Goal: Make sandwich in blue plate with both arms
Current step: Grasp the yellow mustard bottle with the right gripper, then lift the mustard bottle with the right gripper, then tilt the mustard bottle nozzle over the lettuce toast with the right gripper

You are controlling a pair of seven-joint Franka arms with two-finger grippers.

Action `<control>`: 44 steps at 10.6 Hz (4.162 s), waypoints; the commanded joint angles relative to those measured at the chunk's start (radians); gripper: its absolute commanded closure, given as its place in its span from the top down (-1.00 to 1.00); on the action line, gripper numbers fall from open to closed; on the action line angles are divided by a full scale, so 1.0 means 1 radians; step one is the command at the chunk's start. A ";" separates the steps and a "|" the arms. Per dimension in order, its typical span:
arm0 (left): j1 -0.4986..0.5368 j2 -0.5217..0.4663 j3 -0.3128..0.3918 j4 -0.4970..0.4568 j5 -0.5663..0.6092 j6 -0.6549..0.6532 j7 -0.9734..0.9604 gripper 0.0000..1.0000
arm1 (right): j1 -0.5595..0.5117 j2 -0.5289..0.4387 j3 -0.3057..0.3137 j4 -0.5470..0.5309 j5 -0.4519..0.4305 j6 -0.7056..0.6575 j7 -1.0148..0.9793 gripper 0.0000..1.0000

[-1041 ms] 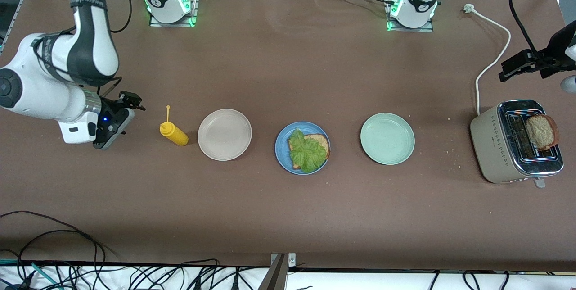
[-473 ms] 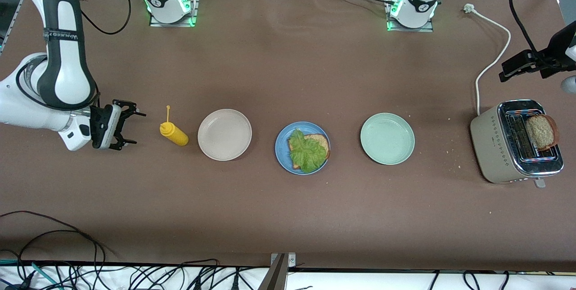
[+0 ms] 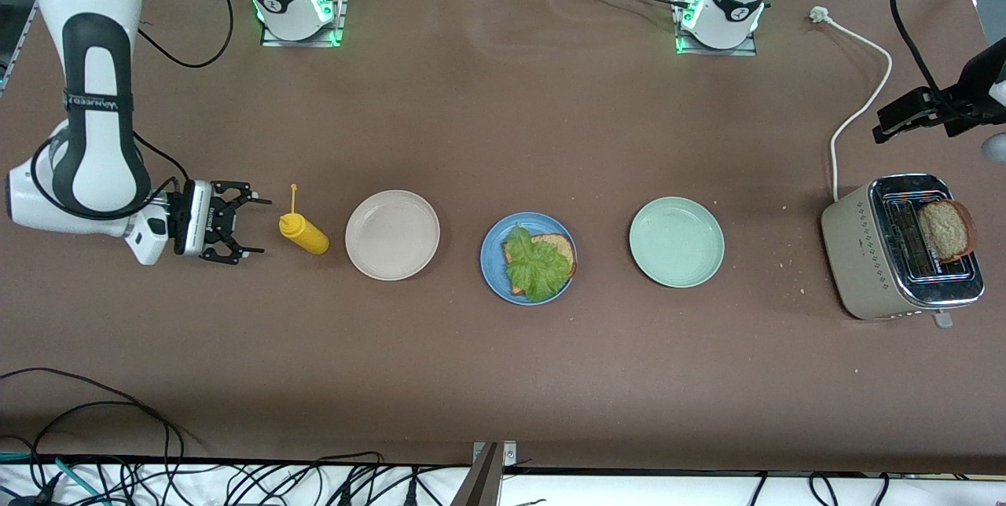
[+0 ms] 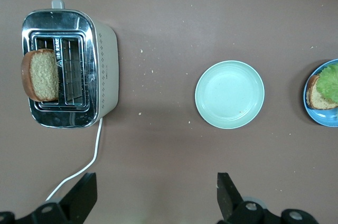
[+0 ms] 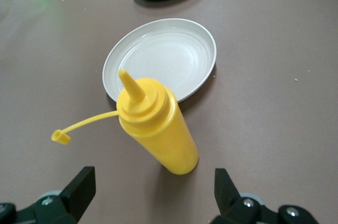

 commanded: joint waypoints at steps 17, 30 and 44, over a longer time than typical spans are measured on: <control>0.018 0.001 -0.003 0.007 -0.004 -0.009 0.008 1.00 | 0.040 0.178 0.008 0.227 0.110 -0.173 0.194 -0.07; 0.015 0.000 -0.009 0.007 -0.004 -0.009 0.007 1.00 | 0.456 0.173 0.006 0.650 -0.603 -0.029 0.905 -0.27; 0.016 0.000 -0.008 0.007 -0.004 -0.009 0.007 1.00 | 0.751 0.281 0.005 0.648 -1.195 0.018 1.203 -0.32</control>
